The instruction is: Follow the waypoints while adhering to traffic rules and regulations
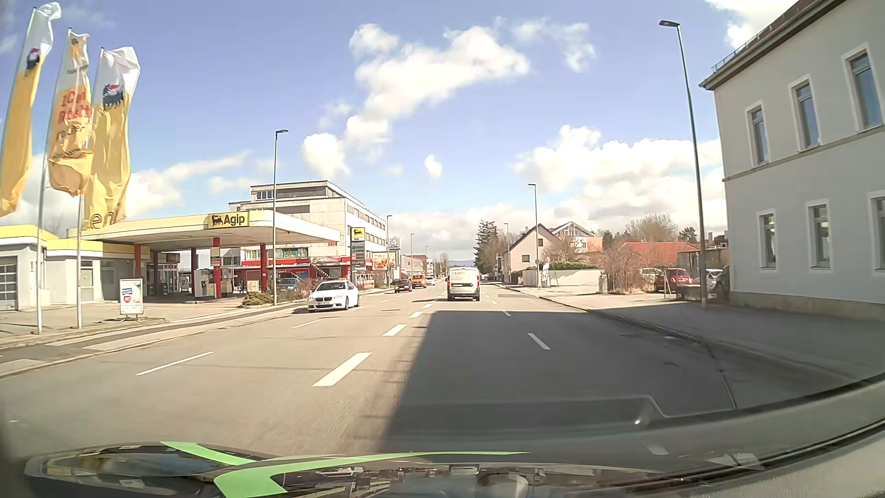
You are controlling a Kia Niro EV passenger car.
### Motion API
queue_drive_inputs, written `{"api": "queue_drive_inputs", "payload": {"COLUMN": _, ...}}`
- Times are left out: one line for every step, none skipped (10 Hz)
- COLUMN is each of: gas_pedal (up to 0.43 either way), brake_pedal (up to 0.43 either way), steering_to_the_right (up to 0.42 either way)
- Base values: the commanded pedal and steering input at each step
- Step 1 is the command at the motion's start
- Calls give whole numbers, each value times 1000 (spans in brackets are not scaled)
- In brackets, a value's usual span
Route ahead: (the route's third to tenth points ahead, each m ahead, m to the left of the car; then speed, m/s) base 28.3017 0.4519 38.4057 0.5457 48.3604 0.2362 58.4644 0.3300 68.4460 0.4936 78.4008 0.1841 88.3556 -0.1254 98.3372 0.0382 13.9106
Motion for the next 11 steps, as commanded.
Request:
{"api": "queue_drive_inputs", "payload": {"gas_pedal": 98, "brake_pedal": 0, "steering_to_the_right": -2}}
{"api": "queue_drive_inputs", "payload": {"gas_pedal": 98, "brake_pedal": 0, "steering_to_the_right": -2}}
{"api": "queue_drive_inputs", "payload": {"gas_pedal": 98, "brake_pedal": 0, "steering_to_the_right": -2}}
{"api": "queue_drive_inputs", "payload": {"gas_pedal": 98, "brake_pedal": 0, "steering_to_the_right": -2}}
{"api": "queue_drive_inputs", "payload": {"gas_pedal": 98, "brake_pedal": 0, "steering_to_the_right": -2}}
{"api": "queue_drive_inputs", "payload": {"gas_pedal": 118, "brake_pedal": 0, "steering_to_the_right": 0}}
{"api": "queue_drive_inputs", "payload": {"gas_pedal": 130, "brake_pedal": 0, "steering_to_the_right": 0}}
{"api": "queue_drive_inputs", "payload": {"gas_pedal": 130, "brake_pedal": 0, "steering_to_the_right": 0}}
{"api": "queue_drive_inputs", "payload": {"gas_pedal": 130, "brake_pedal": 0, "steering_to_the_right": 0}}
{"api": "queue_drive_inputs", "payload": {"gas_pedal": 130, "brake_pedal": 0, "steering_to_the_right": 0}}
{"api": "queue_drive_inputs", "payload": {"gas_pedal": 130, "brake_pedal": 0, "steering_to_the_right": 0}}
